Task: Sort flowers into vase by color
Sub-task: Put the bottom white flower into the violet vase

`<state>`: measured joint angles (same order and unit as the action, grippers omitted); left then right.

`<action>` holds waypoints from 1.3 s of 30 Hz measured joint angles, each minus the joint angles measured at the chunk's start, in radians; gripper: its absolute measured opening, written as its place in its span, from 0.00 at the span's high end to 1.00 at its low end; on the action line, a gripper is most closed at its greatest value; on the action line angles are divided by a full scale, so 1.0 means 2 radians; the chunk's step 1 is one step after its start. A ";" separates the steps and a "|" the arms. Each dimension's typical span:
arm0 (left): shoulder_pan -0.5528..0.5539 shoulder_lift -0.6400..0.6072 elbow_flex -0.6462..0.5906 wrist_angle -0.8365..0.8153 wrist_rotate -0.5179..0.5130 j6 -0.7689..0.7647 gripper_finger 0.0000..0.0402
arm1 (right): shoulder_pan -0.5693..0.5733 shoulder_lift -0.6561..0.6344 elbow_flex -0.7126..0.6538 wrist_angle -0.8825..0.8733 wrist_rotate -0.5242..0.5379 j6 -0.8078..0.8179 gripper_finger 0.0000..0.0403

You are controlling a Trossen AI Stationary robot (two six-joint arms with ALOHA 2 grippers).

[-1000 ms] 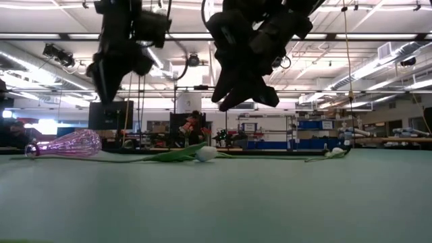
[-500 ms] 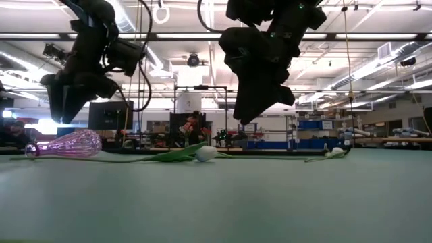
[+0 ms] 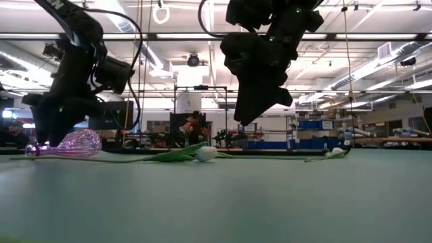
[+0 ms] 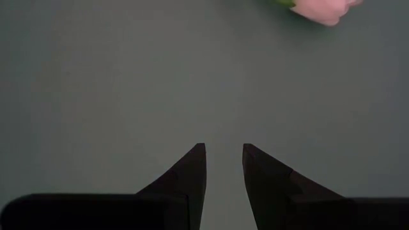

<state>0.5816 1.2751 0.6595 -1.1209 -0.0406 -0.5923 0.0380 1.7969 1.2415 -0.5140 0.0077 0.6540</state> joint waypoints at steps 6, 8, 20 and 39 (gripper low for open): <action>0.000 0.000 -0.036 0.038 -0.012 -0.021 0.53 | -0.001 0.000 0.000 -0.002 -0.004 0.000 0.72; 0.000 0.000 -0.042 0.042 -0.023 -0.020 0.54 | -0.001 0.000 0.000 -0.002 -0.004 0.000 0.72; -0.002 0.000 -0.042 0.051 -0.025 0.017 0.74 | 0.001 0.000 0.000 -0.002 -0.014 0.004 0.72; -0.045 0.049 0.173 -0.223 -0.050 0.118 0.73 | 0.006 0.000 0.000 0.014 -0.048 0.000 0.72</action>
<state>0.4919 1.3731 1.0056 -1.5670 -0.1404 -0.3565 0.0502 1.7969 1.2415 -0.4870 -0.0891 0.6539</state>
